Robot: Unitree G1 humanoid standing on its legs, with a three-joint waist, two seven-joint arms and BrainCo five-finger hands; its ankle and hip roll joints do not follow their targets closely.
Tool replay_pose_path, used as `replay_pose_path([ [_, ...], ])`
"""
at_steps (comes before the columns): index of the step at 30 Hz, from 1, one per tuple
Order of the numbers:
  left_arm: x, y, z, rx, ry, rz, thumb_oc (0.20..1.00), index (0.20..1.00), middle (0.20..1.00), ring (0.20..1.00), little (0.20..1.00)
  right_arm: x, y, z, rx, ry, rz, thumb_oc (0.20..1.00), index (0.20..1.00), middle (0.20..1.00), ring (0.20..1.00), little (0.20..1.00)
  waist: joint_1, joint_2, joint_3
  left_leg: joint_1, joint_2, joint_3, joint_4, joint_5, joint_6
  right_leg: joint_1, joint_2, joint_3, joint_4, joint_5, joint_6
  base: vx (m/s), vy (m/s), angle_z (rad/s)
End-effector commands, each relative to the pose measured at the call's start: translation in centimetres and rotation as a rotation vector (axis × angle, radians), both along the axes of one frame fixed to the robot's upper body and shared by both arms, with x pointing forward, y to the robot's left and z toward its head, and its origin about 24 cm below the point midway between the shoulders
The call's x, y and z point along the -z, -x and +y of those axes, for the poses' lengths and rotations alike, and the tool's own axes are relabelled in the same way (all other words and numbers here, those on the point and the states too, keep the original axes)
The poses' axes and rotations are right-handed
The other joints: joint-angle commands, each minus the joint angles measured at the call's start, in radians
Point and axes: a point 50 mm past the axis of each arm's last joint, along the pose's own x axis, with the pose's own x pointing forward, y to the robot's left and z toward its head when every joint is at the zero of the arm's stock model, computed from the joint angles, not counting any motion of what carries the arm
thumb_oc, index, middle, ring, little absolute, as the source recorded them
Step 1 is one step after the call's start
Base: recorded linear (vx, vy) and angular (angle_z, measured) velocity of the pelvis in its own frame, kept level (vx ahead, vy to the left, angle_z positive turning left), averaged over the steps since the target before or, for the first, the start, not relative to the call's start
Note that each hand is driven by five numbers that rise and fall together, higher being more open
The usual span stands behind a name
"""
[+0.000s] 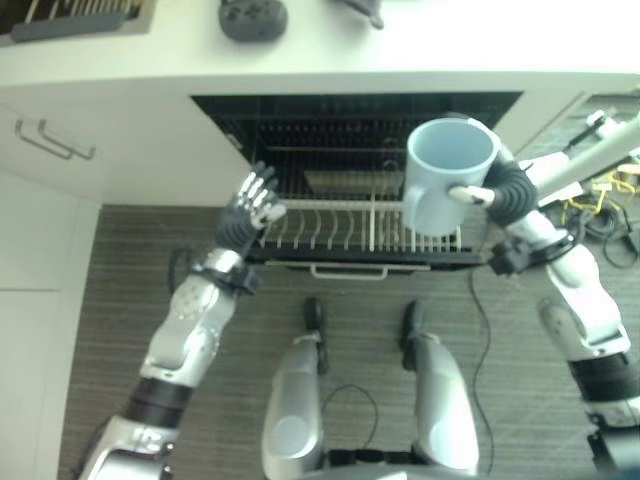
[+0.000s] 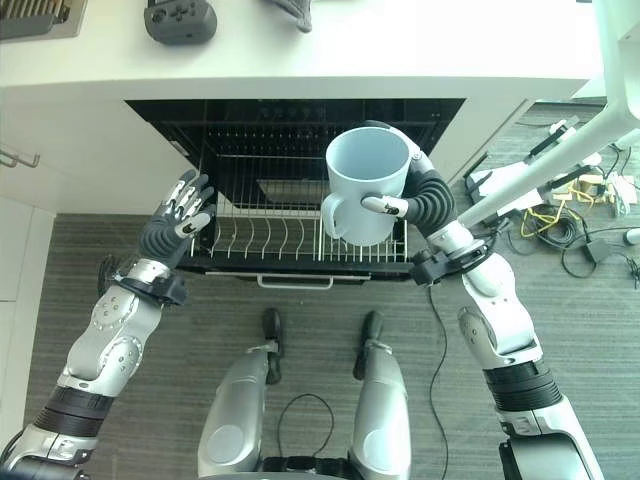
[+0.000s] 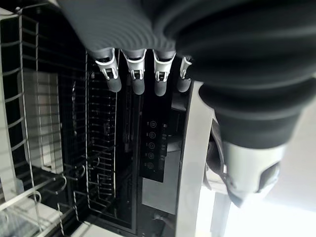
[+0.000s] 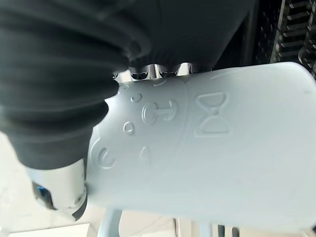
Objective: Place the dishes in the dishwasher.
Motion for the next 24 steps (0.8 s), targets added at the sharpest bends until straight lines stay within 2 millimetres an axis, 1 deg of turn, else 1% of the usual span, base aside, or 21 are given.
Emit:
replay_pose_path([
  [1, -0.6, 0.2, -0.2, -0.053, -0.161, -0.036, 1.0, 1.0, 1.0, 1.0, 1.0, -1.7, 0.3, 0.2, 0.031, -0.002, -0.126, 0.2, 0.2, 0.2, 0.2, 0.2, -0.009, -0.025, -0.115, 0.012, 0.024, -0.039, 0.146, -0.055, 0.003, 0.084, -0.018, -0.022, -0.056, -0.003, 0.038, 0.07, -0.002, -0.06],
  [4, 0.1, 0.1, 0.1, -0.09, -0.221, 0.0, 1.0, 1.0, 1.0, 1.0, 1.0, -1.5, 0.2, 0.1, 0.014, -0.032, -0.109, 0.2, 0.2, 0.2, 0.2, 0.2, -0.01, -0.023, -0.117, 0.029, 0.023, -0.034, 0.151, -0.058, 0.007, 0.105, -0.015, -0.023, -0.057, -0.006, 0.036, 0.12, -0.011, 0.05],
  [6, -0.3, 0.2, 0.6, -0.145, -0.284, -0.046, 1.0, 1.0, 1.0, 1.0, 1.0, -1.4, 0.5, 0.0, 0.013, -0.037, -0.101, 0.2, 0.2, 0.2, 0.2, 0.2, -0.012, -0.019, -0.12, 0.038, 0.022, -0.032, 0.157, -0.059, 0.008, 0.12, -0.015, -0.025, -0.056, -0.008, 0.035, 0.16, 0.009, 0.01],
  [7, -0.7, 0.5, 0.9, -0.17, -0.285, -0.083, 1.0, 1.0, 1.0, 1.0, 1.0, -1.1, 0.8, -0.3, 0.019, -0.039, -0.091, 0.2, 0.2, 0.2, 0.2, 0.2, -0.011, -0.013, -0.123, 0.042, 0.021, -0.034, 0.162, -0.06, 0.008, 0.134, -0.015, -0.028, -0.058, -0.012, 0.031, 0.18, 0.023, 0.02],
  [11, -1.0, 1.7, 0.7, -0.169, -0.269, -0.13, 1.0, 1.0, 1.0, 1.0, 1.0, 0.9, 1.9, -0.9, 0.043, -0.041, -0.055, 0.2, 0.2, 0.2, 0.2, 0.2, -0.003, -0.003, -0.136, 0.058, 0.02, -0.033, 0.165, -0.062, 0.014, 0.153, -0.032, -0.051, -0.052, -0.009, 0.036, 0.17, -0.023, 0.22],
  [16, 0.4, 2.5, 0.6, -0.16, -0.297, -0.074, 1.0, 1.0, 1.0, 1.0, 1.0, 2.2, 2.3, -1.4, 0.051, -0.028, 0.012, 0.2, 0.2, 0.2, 0.2, 0.2, 0.002, 0.007, -0.153, 0.077, 0.03, -0.029, 0.188, -0.061, 0.015, 0.192, -0.033, -0.065, -0.04, -0.01, 0.033, 0.21, -0.028, 0.06],
  [19, 1.2, 2.9, 0.8, -0.147, -0.301, -0.024, 1.0, 1.0, 1.0, 1.0, 1.0, 2.9, 2.3, -1.5, 0.053, -0.029, 0.063, 0.2, 0.2, 0.2, 0.2, 0.2, 0.006, 0.009, -0.165, 0.093, 0.025, -0.048, 0.208, -0.069, 0.022, 0.217, -0.027, -0.046, -0.031, -0.012, 0.033, 0.21, -0.031, -0.03],
  [20, 1.3, 2.9, 0.8, -0.145, -0.297, -0.015, 1.0, 1.0, 1.0, 1.0, 1.0, 3.1, 2.4, -1.4, 0.05, -0.025, 0.071, 0.2, 0.2, 0.2, 0.2, 0.2, 0.007, 0.01, -0.163, 0.096, 0.026, -0.053, 0.221, -0.079, 0.022, 0.226, -0.022, -0.039, -0.024, -0.02, 0.032, 0.18, -0.026, 0.01],
  [24, 1.7, 3.3, 0.8, -0.152, -0.291, 0.009, 1.0, 1.0, 1.0, 1.0, 1.0, 3.6, 2.7, -1.1, 0.037, -0.007, 0.1, 0.2, 0.2, 0.2, 0.2, 0.2, 0.004, 0.011, -0.157, 0.081, 0.035, -0.062, 0.253, -0.076, 0.018, 0.235, -0.016, -0.021, -0.014, -0.021, 0.025, 0.12, -0.009, -0.04],
])
